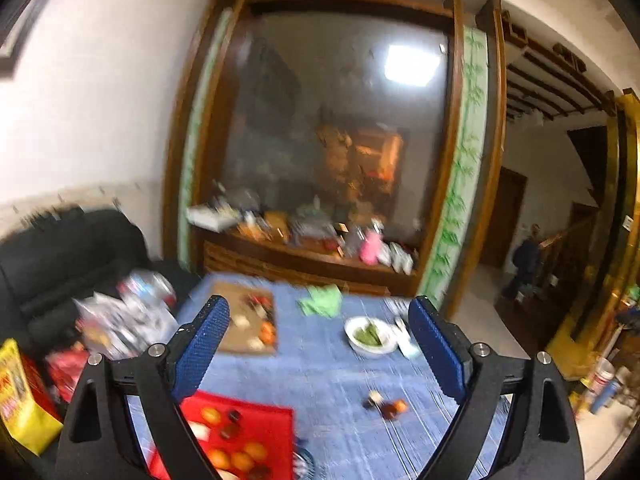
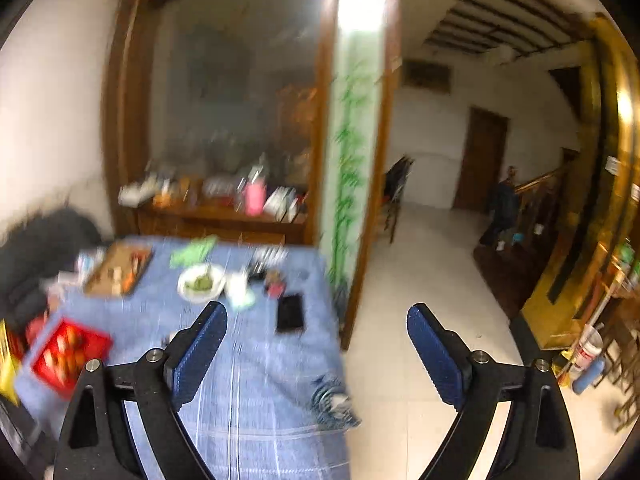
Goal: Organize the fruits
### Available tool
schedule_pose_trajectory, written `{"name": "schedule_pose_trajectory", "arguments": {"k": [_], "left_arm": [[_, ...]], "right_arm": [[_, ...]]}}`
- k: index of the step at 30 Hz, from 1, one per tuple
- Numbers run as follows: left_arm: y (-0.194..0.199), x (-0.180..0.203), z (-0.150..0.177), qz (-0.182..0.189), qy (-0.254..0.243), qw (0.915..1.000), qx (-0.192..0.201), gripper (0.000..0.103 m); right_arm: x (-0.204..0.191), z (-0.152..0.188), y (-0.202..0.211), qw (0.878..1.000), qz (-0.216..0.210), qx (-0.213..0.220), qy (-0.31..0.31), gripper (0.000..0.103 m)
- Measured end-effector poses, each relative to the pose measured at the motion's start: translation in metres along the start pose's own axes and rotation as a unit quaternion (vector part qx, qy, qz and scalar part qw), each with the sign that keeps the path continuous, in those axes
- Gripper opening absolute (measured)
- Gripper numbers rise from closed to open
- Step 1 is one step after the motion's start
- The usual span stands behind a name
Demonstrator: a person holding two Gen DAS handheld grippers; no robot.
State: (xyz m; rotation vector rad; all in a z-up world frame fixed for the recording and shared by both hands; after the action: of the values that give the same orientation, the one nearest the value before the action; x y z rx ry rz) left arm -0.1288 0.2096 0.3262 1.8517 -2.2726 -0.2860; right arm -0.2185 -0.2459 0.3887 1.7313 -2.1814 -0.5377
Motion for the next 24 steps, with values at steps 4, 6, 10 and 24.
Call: {"name": "schedule_pose_trajectory", "arguments": {"k": [4,6,10,24], "left_arm": [[-0.040,0.026,0.040,0.038,-0.010,0.9985,-0.038,0.091],[-0.065,0.037,0.058,0.053,-0.010,0.9970,-0.056,0.091],[-0.129,0.050,0.101,0.072,0.021,0.9910,-0.111,0.090],[-0.280,0.054,0.227,0.095,0.102,0.9485,-0.284,0.064]], "right_arm": [[-0.040,0.063,-0.084,0.997,-0.034,-0.059,0.034,0.094],[-0.053,0.084,-0.120,0.994,-0.067,-0.088,0.021,0.094],[-0.082,0.128,-0.210,0.974,-0.145,-0.169,-0.045,0.093],[-0.208,0.205,-0.378,0.936,-0.215,-0.276,-0.039,0.055]]}}
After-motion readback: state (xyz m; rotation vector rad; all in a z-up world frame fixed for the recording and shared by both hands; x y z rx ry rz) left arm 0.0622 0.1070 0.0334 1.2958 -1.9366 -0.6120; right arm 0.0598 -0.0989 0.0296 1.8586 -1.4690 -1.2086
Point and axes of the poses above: each gripper's, at about its wrist camera, not at the fingertips, and y roughly against the way its jaws point, x to its right, z to its underside, the point moved 5 cm from there along -y, roughly the way its jaws point, and after that the axes turned 9 degrees about -y, right-handed, at the moved point
